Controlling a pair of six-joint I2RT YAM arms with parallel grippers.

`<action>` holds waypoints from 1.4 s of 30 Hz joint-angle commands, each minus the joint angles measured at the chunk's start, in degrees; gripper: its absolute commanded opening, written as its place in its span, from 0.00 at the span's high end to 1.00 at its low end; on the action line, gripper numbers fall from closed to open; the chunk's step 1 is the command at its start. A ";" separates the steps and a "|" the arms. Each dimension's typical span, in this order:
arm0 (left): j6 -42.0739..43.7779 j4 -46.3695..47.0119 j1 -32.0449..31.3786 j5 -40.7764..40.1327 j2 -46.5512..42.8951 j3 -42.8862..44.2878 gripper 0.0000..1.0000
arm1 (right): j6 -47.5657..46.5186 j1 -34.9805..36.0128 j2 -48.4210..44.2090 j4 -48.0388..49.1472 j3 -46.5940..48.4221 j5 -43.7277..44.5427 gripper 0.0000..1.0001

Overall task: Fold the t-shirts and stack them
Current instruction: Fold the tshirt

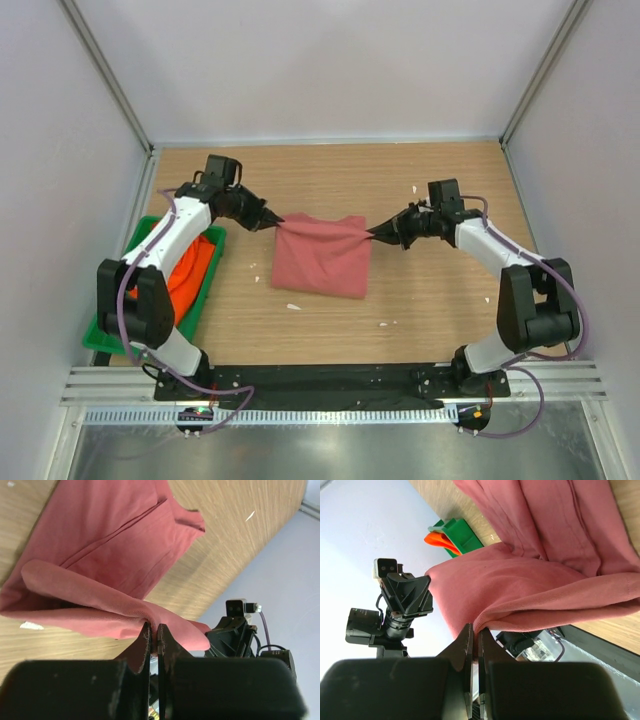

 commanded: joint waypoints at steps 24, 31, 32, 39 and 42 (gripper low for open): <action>1.88 3.71 3.79 1.45 24.44 25.63 1.00 | 1.87 -3.05 21.99 12.17 17.02 -4.03 0.95; 11.62 8.10 3.79 -4.70 37.10 39.41 0.73 | -1.00 -5.34 37.45 24.94 29.75 -0.34 0.47; 13.99 5.76 3.70 -5.57 39.46 42.92 0.68 | -1.11 -6.21 38.25 26.94 30.55 0.18 0.38; 25.34 -3.84 2.12 -13.57 36.16 53.18 0.00 | -26.05 -5.35 33.25 4.13 38.81 4.49 0.00; 26.14 -5.06 1.15 -14.45 31.15 48.07 0.00 | -35.77 -3.51 29.22 -1.33 37.42 9.92 0.00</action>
